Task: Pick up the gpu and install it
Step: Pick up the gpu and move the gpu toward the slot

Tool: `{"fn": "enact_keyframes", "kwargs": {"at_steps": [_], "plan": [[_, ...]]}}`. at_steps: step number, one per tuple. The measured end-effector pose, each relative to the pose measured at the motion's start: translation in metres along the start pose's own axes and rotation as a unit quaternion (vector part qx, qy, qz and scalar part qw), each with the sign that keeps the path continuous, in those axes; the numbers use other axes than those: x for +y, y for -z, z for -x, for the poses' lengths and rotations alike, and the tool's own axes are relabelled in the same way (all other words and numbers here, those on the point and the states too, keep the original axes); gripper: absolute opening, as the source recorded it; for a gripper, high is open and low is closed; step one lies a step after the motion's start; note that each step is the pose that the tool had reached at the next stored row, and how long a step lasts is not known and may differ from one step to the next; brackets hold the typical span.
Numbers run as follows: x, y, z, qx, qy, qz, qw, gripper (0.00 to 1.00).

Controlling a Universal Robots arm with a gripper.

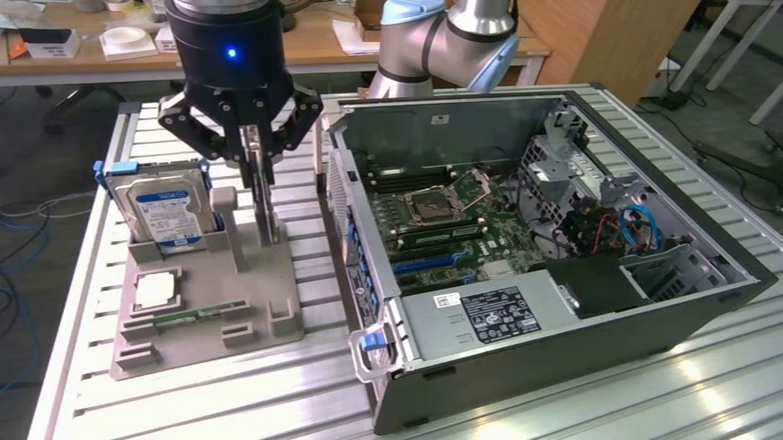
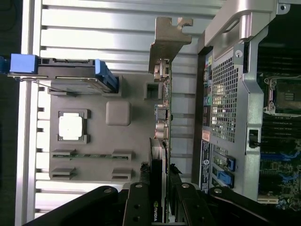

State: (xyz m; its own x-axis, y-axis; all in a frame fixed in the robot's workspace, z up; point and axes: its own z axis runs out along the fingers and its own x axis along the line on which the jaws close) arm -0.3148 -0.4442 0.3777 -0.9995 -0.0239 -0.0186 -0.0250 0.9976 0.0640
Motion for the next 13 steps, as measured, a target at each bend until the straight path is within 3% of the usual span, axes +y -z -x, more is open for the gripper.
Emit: {"fn": "enact_keyframes", "kwargs": {"at_steps": [13], "plan": [[0.0016, 0.0247, 0.0, 0.0, 0.0, -0.0001, 1.0, 0.26]]}}
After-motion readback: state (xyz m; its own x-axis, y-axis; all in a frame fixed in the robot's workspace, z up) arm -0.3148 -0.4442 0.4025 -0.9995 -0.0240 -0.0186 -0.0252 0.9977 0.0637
